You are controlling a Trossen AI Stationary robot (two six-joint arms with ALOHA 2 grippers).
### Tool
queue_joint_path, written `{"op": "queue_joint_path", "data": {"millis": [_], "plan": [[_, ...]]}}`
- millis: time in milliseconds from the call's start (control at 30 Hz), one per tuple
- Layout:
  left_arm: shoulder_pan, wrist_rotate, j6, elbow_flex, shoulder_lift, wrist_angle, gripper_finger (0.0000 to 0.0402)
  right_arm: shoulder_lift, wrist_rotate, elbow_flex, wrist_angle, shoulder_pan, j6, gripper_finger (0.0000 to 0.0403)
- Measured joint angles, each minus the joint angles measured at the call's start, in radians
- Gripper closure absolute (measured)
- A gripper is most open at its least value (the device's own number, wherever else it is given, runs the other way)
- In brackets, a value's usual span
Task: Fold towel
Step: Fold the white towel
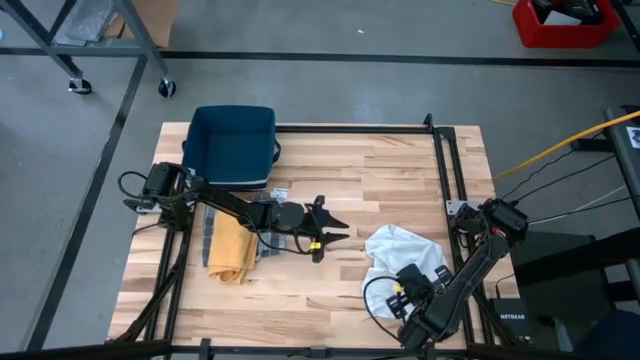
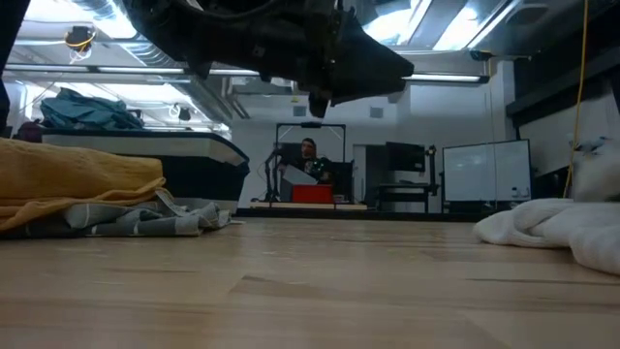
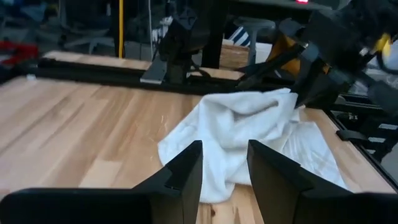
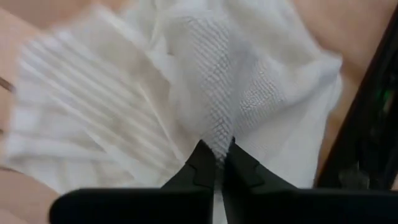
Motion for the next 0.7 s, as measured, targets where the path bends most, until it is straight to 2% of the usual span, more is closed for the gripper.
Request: {"op": "queue_joint_path", "data": {"millis": [133, 333, 700], "plan": [[-0.013, 0.037, 0.08, 0.0, 0.0, -0.005, 0.0291, -0.001, 0.123, 0.071, -0.072, -0.014, 0.004, 0.0384], [-0.054, 0.071, 0.241, 0.0, 0.0, -0.009, 0.0294, -0.003, 0.229, 0.159, -0.115, -0.059, -0.045, 0.039], [-0.131, 0.041, 0.383, 0.0, 0.0, -0.026, 0.0254, -0.003, 0.245, 0.217, -0.116, -0.183, -0.246, 0.0388]]}}
